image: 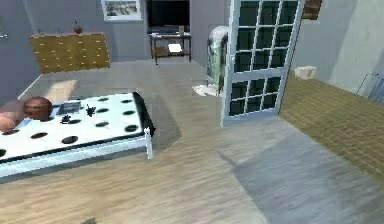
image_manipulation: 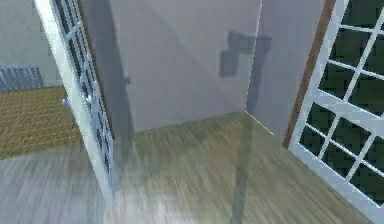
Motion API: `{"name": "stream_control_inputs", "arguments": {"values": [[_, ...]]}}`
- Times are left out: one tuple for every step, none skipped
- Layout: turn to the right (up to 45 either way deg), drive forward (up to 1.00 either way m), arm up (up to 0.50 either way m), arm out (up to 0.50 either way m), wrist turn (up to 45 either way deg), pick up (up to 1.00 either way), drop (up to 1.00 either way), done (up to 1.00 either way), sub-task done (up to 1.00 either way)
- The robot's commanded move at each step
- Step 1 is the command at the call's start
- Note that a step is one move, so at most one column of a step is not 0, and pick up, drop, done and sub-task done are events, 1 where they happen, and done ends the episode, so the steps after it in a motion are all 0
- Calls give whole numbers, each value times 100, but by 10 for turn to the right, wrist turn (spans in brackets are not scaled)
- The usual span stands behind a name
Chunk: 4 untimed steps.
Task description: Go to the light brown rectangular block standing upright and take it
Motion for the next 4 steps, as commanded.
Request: {"name": "stream_control_inputs", "arguments": {"values": [[0, 100, 0, 0, 0, 0, 0, 0, 0], [0, 65, 0, 0, 0, 0, 0, 0, 0], [-120, 0, 0, 0, 0, 0, 0, 0, 0], [0, 100, 0, 0, 0, 0, 0, 0, 0]]}}
